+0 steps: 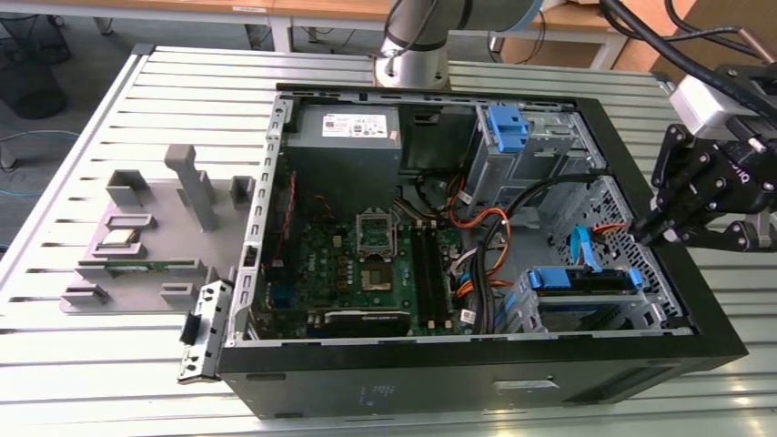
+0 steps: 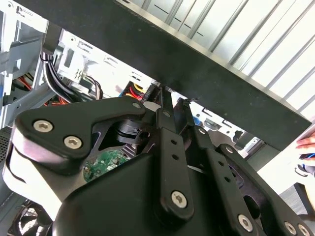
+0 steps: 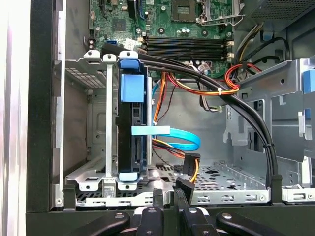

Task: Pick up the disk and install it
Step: 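Insert the second disk wire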

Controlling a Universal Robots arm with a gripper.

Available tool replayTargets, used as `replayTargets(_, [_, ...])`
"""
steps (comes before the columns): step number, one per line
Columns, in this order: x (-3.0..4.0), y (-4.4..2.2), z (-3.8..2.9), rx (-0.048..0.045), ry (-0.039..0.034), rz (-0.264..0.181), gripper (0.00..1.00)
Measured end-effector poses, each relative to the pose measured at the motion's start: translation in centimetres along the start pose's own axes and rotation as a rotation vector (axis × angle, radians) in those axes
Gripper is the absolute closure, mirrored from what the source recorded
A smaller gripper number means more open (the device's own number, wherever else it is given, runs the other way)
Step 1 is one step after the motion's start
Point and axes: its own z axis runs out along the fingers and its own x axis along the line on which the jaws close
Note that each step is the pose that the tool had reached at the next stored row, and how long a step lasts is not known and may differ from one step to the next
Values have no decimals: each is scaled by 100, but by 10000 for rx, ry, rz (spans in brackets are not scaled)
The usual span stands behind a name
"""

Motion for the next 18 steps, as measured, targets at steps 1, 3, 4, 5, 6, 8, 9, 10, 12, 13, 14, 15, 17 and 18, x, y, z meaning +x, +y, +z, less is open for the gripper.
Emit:
replayTargets(1, [0,0,0,0,2,0,76])
replayTargets(3, [0,0,1,0,3,1,76])
replayTargets(4, [0,0,1,0,4,0,76])
replayTargets(5, [0,0,1,0,5,0,76])
replayTargets(6, [0,0,1,0,5,0,76])
replayTargets(8, [0,0,1,0,8,0,76])
replayTargets(9, [0,0,-1,0,7,0,76])
replayTargets(10, [-1,0,-8,0,9,0,76])
replayTargets(12, [-3,1,-32,0,8,1,76])
replayTargets(13, [-3,2,-45,0,8,1,76])
replayTargets(14, [-4,2,-57,0,8,0,76])
replayTargets(15, [-5,3,-71,0,9,1,76])
replayTargets(17, [-6,4,-90,0,7,1,76])
replayTargets(18, [-7,4,-95,0,6,1,76])
